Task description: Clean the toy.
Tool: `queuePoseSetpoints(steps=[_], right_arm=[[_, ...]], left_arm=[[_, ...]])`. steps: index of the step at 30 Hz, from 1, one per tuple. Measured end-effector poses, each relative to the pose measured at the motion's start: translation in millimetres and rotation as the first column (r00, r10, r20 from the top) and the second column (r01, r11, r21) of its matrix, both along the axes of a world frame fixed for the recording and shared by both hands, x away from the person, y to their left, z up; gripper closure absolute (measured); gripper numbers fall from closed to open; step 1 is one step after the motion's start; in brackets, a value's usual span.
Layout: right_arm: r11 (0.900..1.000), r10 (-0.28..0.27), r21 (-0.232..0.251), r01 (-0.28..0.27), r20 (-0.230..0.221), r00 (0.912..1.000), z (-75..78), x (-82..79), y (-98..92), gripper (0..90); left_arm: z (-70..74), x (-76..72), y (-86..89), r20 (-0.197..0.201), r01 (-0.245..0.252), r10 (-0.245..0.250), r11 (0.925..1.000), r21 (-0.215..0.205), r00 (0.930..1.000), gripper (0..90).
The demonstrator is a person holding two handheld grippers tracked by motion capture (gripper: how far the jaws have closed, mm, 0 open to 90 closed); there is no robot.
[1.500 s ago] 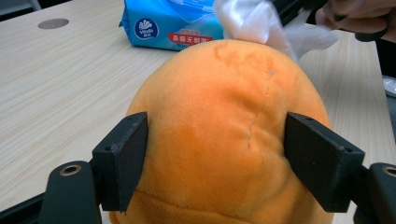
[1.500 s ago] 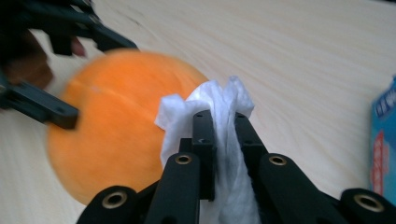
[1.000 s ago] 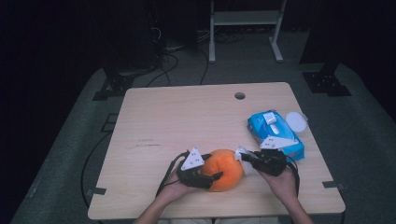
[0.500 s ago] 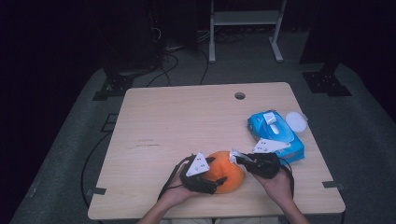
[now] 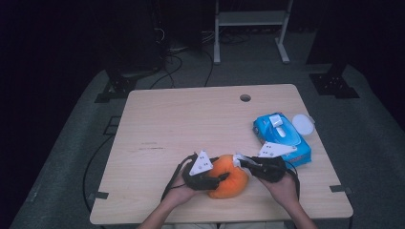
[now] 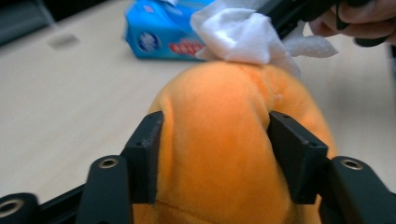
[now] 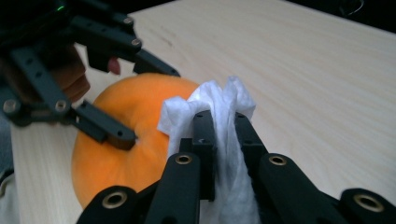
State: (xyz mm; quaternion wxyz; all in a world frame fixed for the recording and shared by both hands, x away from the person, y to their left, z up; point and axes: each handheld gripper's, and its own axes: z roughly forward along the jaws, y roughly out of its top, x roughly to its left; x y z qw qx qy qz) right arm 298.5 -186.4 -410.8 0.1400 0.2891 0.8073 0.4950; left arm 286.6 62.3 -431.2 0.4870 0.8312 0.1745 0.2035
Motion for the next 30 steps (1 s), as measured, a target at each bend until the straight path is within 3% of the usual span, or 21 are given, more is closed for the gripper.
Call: queuePoseSetpoints(steps=[2,5,7,8,10,11,13,16,18,21,23,26,28,30], right_arm=[[0.999,-0.005,0.038,0.005,0.005,1.0,3.8,0.9,2.0,81.7],[1.0,0.003,0.022,-0.003,0.001,1.0,-0.2,1.3,6.1,81.7],[1.0,0.017,0.003,-0.017,-0.007,0.9998,-5.7,-0.3,6.6,81.8],[1.0,0.025,-0.016,-0.025,0.007,0.9997,-6.8,-2.7,7.1,81.8],[0.998,0.046,-0.037,-0.045,0.029,0.9985,-6.5,-9.3,7.8,81.8],[0.998,0.059,-0.035,-0.058,0.031,0.9978,-5.7,-12.7,7.9,81.8],[0.996,0.075,-0.043,-0.072,0.05,0.9959,-3.9,-16.5,9.9,81.8],[0.998,0.055,-0.042,-0.053,0.035,0.9979,-4.6,-13.7,8.0,81.7],[1.0,0.016,-0.016,-0.016,-0.011,0.9998,-7.2,-8.1,-0.4,81.7],[0.998,-0.054,-0.046,0.051,-0.064,0.9965,-16.8,0.3,-14.5,81.8],[0.998,-0.063,-0.015,0.062,-0.101,0.9929,-21.3,2.9,-19.6,81.8],[0.999,-0.041,0.003,0.041,-0.068,0.9969,-13.2,-1.4,-12.3,81.7],[0.999,-0.003,0.048,0.005,-0.038,0.9993,-4.1,-6.0,-5.3,81.7],[0.999,0.011,0.036,-0.011,-0.007,0.9999,1.5,-9.5,2.7,81.6]], left_arm=[[1.1,-4.6,-4.0,0.048,-0.011,0.01,0.9996,0.025,0.9988,42.7],[-0.7,-8.4,-6.1,0.043,0.001,-0.003,0.999,0.045,0.9991,39.9],[3.0,-6.0,-2.5,0.002,0.034,-0.034,0.999,0.029,0.9994,31.2],[5.6,-3.6,1.2,-0.016,0.046,-0.046,0.9989,0.0,0.9988,25.6],[7.7,3.4,8.0,-0.076,0.037,-0.039,0.9989,-0.029,0.9964,13.7],[6.1,7.6,10.7,-0.12,0.033,-0.037,0.9988,-0.036,0.9921,8.3],[-2.1,13.2,14.8,-0.208,0.053,-0.068,0.9957,-0.076,0.9759,10.0],[-6.3,10.9,15.7,-0.182,0.047,-0.057,0.9972,-0.059,0.9817,24.1],[-6.0,9.7,15.5,-0.17,0.045,-0.052,0.998,-0.044,0.984,26.2],[-8.0,9.5,17.4,-0.174,0.038,-0.047,0.9977,-0.056,0.9837,26.3],[-7.6,8.1,16.5,-0.164,0.027,-0.035,0.9983,-0.051,0.9858,26.6],[-5.4,4.5,13.8,-0.103,0.014,-0.018,0.9993,-0.035,0.9945,33.6],[-3.0,3.4,10.3,-0.07,0.002,-0.005,0.9992,-0.039,0.9976,38.2],[-2.6,0.5,6.7,-0.036,-0.006,0.004,0.9995,-0.031,0.9993,39.4]])
